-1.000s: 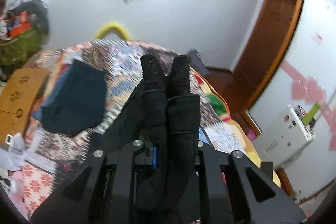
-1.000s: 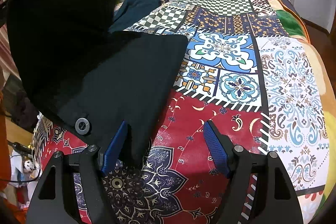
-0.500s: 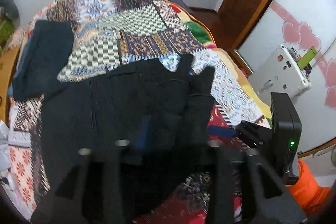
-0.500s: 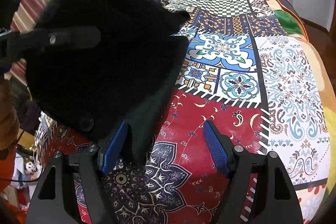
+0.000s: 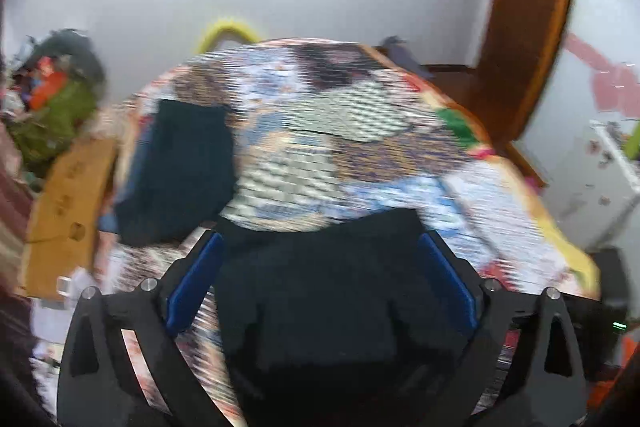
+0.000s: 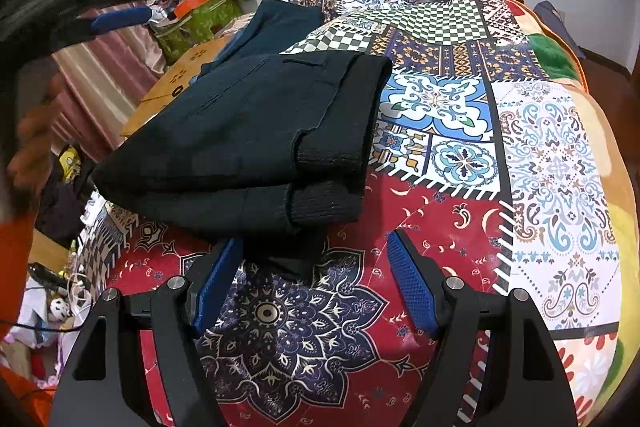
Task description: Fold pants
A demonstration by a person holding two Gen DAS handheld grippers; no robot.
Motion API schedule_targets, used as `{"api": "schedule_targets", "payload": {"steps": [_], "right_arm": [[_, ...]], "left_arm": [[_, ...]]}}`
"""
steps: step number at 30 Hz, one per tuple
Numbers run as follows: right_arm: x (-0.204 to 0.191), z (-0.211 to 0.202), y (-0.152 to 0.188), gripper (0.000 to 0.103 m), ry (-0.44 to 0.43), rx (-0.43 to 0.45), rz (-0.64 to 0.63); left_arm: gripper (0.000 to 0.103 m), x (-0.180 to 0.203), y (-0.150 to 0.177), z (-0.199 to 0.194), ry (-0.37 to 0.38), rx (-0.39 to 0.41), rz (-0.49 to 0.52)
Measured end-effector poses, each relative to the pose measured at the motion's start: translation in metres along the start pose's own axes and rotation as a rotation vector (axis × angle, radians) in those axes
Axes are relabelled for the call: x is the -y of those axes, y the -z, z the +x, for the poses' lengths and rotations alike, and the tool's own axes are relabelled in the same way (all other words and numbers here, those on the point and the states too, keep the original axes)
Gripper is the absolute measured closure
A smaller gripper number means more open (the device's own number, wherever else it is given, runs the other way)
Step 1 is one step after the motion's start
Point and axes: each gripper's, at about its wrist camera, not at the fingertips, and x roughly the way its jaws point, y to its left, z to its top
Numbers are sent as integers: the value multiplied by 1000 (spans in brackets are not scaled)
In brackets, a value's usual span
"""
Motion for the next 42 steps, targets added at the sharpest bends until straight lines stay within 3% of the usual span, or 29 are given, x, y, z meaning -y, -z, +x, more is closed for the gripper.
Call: {"api": "schedule_targets", "payload": {"steps": [4, 10, 15, 17, 22, 31, 36, 42], "right_arm": [[0, 1, 0, 31, -16, -8, 13], [-4, 4, 0, 31, -16, -14, 13], [-3, 5, -1, 31, -17, -17, 25], [-1, 4, -1, 31, -13, -18, 24], [5, 1, -1, 31, 8, -14, 29], [18, -18, -1, 31, 48, 22, 42], [13, -31, -5, 31, 48, 64, 25], [3, -33, -8, 31, 41, 81, -1]], "left_arm": [[5, -37, -16, 41, -101, -62, -4], [5, -77, -21, 122, -172, -217, -11], [5, -87, 6, 179, -163, -385, -6], [2, -91, 21, 189, -134, -416, -6], [0, -112, 41, 174, -103, -394, -65], [0, -132, 98, 108, -141, -387, -118], [0, -130, 124, 71, -89, -399, -190], [0, -109, 141, 37, -26, -369, -206]]}}
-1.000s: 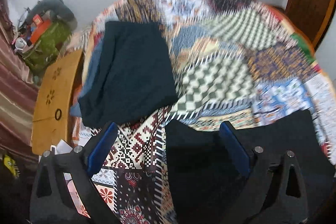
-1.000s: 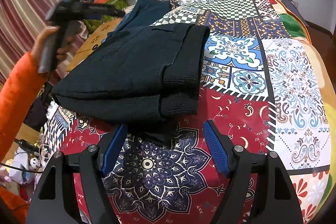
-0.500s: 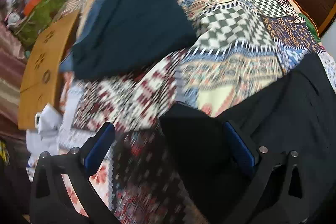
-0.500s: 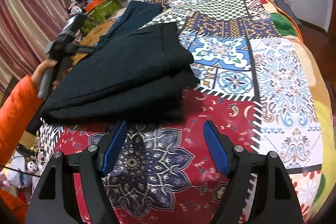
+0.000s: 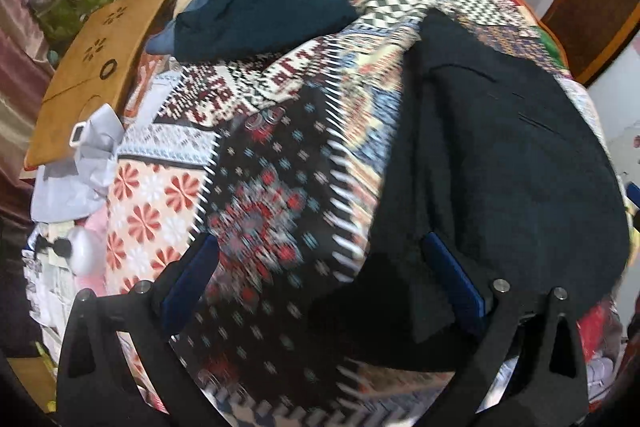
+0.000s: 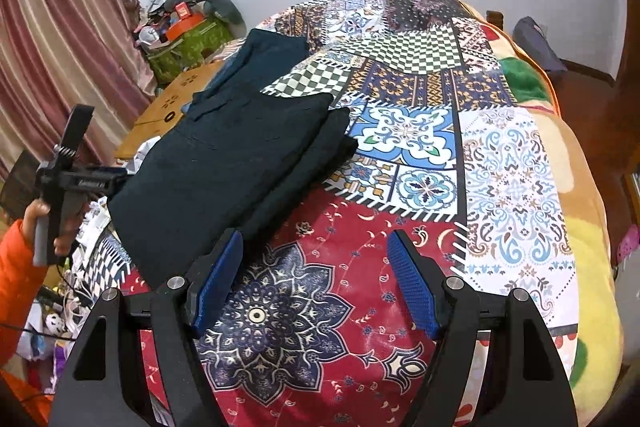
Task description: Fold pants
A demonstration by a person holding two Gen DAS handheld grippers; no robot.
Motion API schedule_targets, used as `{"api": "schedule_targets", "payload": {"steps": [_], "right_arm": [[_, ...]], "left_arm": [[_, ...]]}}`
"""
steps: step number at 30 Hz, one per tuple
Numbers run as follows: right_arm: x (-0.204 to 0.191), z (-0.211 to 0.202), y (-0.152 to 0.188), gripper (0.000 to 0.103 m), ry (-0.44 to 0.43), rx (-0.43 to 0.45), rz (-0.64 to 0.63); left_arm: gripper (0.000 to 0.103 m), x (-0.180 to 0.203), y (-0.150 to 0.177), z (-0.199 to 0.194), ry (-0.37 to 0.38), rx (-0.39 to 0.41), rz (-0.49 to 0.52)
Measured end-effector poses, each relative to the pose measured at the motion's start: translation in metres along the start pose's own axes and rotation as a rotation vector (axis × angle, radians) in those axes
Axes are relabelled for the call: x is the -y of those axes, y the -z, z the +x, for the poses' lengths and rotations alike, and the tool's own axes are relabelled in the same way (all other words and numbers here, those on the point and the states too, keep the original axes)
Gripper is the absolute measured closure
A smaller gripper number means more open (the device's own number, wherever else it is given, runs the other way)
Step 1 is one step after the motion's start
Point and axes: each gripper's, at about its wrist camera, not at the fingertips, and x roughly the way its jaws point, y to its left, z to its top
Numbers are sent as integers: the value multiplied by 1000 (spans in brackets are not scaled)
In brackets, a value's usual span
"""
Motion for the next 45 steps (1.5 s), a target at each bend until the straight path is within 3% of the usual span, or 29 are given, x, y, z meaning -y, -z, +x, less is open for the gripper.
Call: {"api": "schedule_targets", "payload": {"steps": [4, 9, 17, 22, 24, 30, 35, 39, 45], "right_arm": [[-3, 6, -2, 31, -7, -12, -11], [-6, 11, -12, 31, -3, -1, -36], [-6, 31, -49, 32, 0, 30, -67], [-1, 58, -75, 36, -11, 21, -63], [3, 70, -82, 44, -2, 14, -39], [16, 113, -97, 69, -33, -69, -1], [-2, 137, -95, 78, -10, -129, -137], [-3, 140, -92, 89, 19, -135, -208], [7, 147, -84, 91, 24, -143, -164]], "left_arm": [[0, 9, 6, -6, 46, -1, -11], [0, 13, -4, -27, -35, 92, -14], [0, 21, -69, -43, 17, 196, -14], [0, 40, -105, -25, 54, 181, 50], [1, 48, -117, -12, 72, 163, 79], [32, 63, -130, 30, 104, 70, 143], [56, 73, -126, 39, 169, 59, 202], [56, 81, -120, 42, 120, 80, 276], [53, 80, -117, 54, 99, 77, 266]]}}
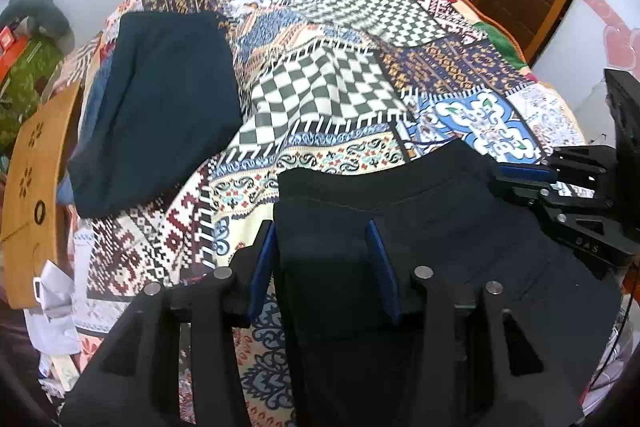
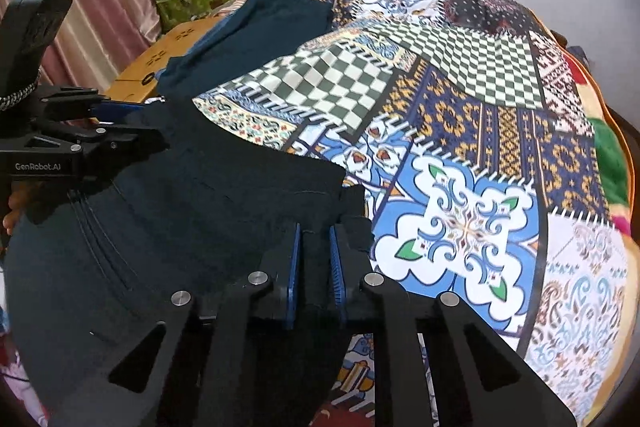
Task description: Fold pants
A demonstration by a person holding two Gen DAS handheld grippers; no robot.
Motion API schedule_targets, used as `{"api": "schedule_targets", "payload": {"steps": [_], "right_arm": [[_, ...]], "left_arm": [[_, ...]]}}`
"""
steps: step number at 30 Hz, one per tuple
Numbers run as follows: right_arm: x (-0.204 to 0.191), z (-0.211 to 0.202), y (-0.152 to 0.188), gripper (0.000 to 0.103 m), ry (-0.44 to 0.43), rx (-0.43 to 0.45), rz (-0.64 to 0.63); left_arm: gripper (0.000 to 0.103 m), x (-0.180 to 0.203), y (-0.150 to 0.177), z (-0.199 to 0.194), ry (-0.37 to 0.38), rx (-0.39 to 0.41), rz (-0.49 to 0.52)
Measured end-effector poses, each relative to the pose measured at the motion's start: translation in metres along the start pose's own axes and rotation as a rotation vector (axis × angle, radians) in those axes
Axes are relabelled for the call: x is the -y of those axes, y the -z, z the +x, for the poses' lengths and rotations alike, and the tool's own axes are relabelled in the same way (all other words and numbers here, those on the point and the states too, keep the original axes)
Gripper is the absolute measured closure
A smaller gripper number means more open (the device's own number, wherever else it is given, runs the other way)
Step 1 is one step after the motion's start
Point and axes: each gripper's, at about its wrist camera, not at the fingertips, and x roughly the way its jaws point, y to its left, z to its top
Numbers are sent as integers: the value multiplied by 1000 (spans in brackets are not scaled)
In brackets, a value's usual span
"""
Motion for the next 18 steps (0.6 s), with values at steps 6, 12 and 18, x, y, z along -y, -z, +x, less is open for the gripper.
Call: {"api": "schedule_targets", "payload": {"steps": [6, 12, 18], "right_arm": [[1, -17, -8, 90, -14, -24, 31], [-18, -62, -9, 85, -27, 63, 5], [-52, -78, 4, 63, -96, 93, -44]], "left_arm": [[51, -6, -4, -20, -3, -2, -24], [50, 8, -1, -69, -50, 88, 0], [44, 29, 23, -80, -1, 86, 28]]}}
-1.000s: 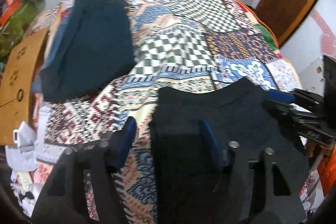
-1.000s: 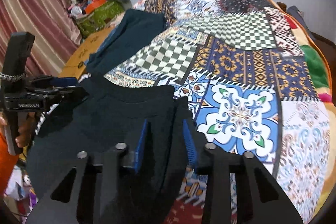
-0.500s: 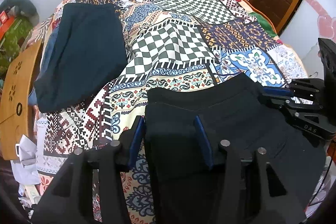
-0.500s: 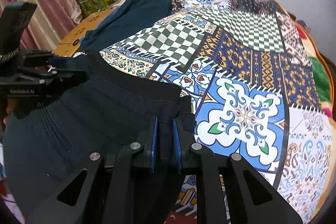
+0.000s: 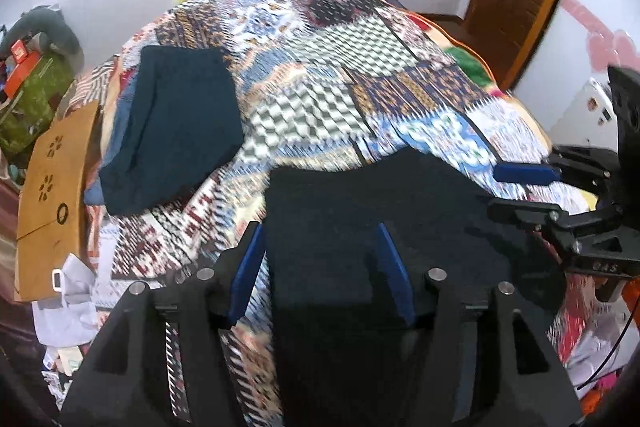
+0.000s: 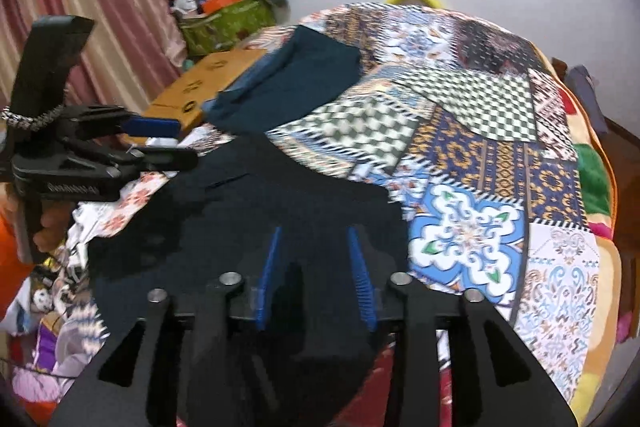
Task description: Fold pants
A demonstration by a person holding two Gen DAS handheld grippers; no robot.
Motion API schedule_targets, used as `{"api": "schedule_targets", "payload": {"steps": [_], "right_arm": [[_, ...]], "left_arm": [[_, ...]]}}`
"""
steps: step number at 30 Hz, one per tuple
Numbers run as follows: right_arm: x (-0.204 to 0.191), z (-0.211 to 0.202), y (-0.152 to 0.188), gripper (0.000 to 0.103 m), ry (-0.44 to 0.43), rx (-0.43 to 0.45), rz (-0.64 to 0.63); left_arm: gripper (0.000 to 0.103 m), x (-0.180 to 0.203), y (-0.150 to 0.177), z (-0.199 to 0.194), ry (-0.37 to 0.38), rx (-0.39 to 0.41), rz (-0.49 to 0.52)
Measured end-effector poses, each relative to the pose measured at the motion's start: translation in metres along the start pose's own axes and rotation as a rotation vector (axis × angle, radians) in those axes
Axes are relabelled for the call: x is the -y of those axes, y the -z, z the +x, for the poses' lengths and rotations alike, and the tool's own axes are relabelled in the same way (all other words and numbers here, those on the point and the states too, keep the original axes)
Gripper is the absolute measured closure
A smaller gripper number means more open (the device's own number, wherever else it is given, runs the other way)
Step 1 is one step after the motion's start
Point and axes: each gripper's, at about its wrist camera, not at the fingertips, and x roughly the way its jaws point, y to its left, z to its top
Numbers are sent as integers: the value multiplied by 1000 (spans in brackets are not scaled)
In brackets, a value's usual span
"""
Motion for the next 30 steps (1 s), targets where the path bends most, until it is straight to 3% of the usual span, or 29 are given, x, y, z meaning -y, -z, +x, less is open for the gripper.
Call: {"api": "schedule_targets", "payload": {"steps": [5, 8, 15, 18, 22, 26, 30], "right_arm": [[-16, 17, 27, 60, -12, -75, -27], [-16, 11, 40, 58, -3, -54, -20], [-3, -9, 59, 58, 13, -43, 43], [-1, -16, 68, 58, 44, -34, 58], [9, -25, 81, 58, 28, -34, 133], [20, -34, 92, 58, 26, -21, 195], [24, -44, 100, 54, 38, -14, 220]], "left_arm": [[40, 4, 39, 14, -8, -77, 6], [32, 0, 59, 3, -42, -45, 21], [29, -19, 89, -20, -44, -25, -41], [29, -23, 104, -29, -103, -18, -54], [29, -43, 123, -31, -83, -28, -142], [34, -59, 137, -34, -180, -50, -203], [36, -78, 148, -33, -172, -81, -286]]}}
